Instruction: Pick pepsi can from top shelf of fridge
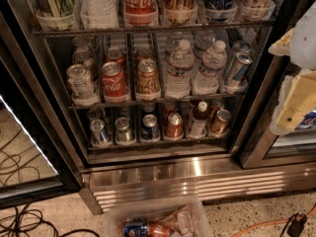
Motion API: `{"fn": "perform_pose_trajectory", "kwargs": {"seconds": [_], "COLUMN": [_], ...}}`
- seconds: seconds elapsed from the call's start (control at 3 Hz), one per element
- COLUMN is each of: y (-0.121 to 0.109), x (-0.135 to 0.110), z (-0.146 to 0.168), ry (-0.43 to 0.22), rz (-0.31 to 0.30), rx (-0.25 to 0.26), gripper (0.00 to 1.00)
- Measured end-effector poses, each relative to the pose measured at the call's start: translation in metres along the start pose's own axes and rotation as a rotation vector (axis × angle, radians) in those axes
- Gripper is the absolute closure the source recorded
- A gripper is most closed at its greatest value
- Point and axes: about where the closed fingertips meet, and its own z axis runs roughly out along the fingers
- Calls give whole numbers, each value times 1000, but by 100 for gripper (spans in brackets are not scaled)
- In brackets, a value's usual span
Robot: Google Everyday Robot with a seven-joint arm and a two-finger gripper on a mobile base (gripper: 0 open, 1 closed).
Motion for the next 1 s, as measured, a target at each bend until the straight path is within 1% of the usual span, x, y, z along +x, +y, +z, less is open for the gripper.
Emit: {"fn": "perform_pose_trajectory", "kwargs": {"seconds": [0.33, 0.67, 1.0], "y": [0, -5, -16], "x": [0, -2, -6], "z": [0, 0, -3], "ry": [0, -75, -217], "rz": [0, 78, 228], "rx": [0, 43, 123], "gripper": [0, 0, 0]}}
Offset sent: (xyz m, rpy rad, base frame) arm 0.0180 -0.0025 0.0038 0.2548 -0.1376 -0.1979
